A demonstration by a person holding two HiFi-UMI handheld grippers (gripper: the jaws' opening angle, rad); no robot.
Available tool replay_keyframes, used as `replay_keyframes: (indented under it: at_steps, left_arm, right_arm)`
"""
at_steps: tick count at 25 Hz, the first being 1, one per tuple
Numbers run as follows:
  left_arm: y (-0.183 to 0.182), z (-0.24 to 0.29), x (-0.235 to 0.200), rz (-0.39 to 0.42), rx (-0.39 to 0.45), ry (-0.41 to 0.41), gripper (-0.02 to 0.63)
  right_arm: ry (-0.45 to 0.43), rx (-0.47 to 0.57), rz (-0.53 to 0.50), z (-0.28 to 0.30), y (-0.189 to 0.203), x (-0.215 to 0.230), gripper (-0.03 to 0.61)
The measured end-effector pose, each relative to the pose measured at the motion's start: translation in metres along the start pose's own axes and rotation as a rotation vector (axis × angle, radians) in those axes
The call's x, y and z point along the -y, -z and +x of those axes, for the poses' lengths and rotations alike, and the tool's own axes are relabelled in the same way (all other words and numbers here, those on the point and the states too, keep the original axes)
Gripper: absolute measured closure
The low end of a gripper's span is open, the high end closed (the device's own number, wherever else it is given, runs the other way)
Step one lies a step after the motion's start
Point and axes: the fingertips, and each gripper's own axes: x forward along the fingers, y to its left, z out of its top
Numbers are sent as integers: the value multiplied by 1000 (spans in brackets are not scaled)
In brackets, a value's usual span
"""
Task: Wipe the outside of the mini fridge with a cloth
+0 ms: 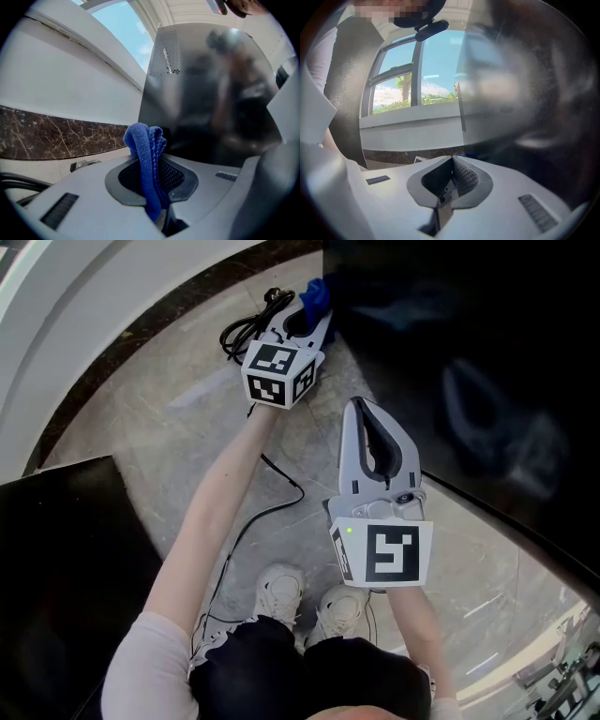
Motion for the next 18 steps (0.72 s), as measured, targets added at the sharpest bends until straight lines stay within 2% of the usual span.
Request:
replay_keyframes:
  at_steps: [4,10,13,18]
  left_arm:
    - [7,-13,30,26,-15,65,557]
    - [16,-37,77,-19,-3,109,557]
    - [18,-50,103,-44,5,141,557]
    - [14,-79,157,-9,21,221,557]
  right_arm:
    - [-9,8,3,-6,-6,-4,568]
    - [-18,37,-7,-27,-20,-14,568]
    - [-1,52,-7,-42,-26,-11,568]
    - [54,73,18,-75,-33,5,568]
